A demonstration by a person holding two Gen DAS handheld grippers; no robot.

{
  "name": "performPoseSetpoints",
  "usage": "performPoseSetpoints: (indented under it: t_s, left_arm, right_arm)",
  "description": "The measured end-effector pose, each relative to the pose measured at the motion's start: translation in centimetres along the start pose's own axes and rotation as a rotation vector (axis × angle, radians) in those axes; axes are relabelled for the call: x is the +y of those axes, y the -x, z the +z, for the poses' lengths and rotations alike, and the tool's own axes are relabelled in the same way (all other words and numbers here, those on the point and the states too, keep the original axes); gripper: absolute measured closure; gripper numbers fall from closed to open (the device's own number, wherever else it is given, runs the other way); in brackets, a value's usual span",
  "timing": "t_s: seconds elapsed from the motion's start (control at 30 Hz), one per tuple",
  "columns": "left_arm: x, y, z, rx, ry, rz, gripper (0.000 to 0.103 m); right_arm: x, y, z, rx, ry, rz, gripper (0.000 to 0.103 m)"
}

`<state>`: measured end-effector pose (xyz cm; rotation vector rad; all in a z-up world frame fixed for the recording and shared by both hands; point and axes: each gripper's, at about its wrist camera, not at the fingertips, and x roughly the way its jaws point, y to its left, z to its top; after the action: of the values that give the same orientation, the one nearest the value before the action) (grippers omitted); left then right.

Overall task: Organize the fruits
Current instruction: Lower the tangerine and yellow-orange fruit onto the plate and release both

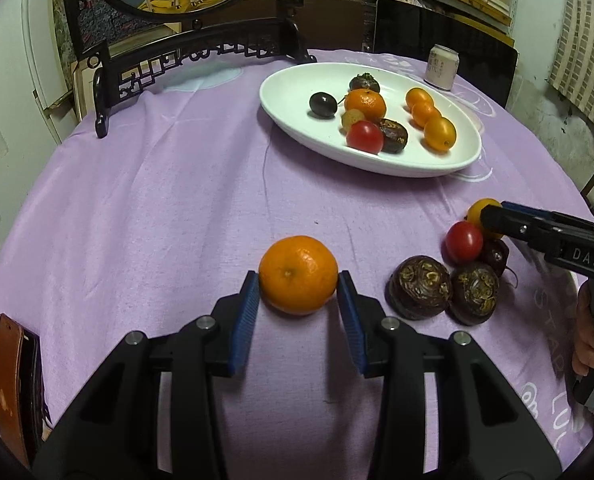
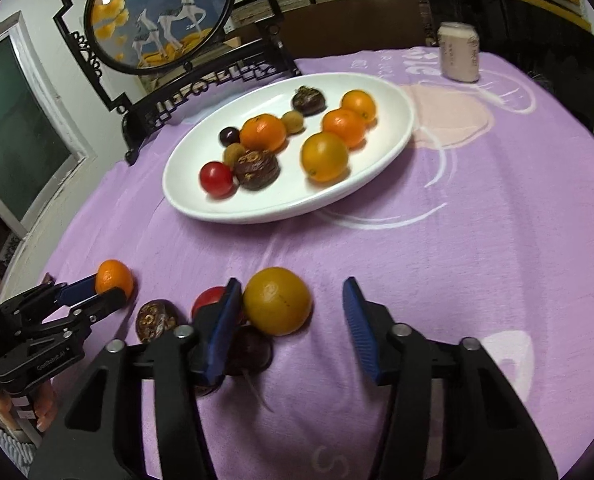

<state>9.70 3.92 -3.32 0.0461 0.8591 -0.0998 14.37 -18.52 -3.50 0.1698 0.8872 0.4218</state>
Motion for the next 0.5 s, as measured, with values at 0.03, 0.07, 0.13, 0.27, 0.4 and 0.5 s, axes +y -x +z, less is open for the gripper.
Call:
performPoseSetpoints:
  t_s: [0.03,0.07,0.13,0.27,0.4,0.5]
  left_arm:
    - [-0.1,-0.1,0.0,-0.001,-0.004,0.003,0.062]
    - [-0.1,-0.1,0.0,-0.002,-0.008,0.006,0.062]
    - [-0.3,-0.1,0.0,-0.008,-0.014,0.012,0.062]
    - [-0.3,0.2,0.4,-0.025,0.001,-0.011,0.062]
    - [-0.3,0.6,2.6,-0.074,0.028,-0.011,0.062]
    - [-1.2,0.3,5.3,-0.103,0.017,-0.015,0.062]
  right_arm:
    - [0.1,-0.3,-0.1,0.020,0.001,0.018,0.066]
    - [0.2,-0.4,-0.2,0.020,0.008,0.022,0.066]
    - [0.5,-0.4,-0.2,0.016,0.023,0.011,0.067]
    - [0.6,0.4,-0.1,-0.014,0.018,0.002,0.067]
    - [0.7,2.6,0.8,-0.106,0.028,-0.039,0.067]
    - [0.4,3.5,2.0,-0.155,0.017,-0.070,0.067]
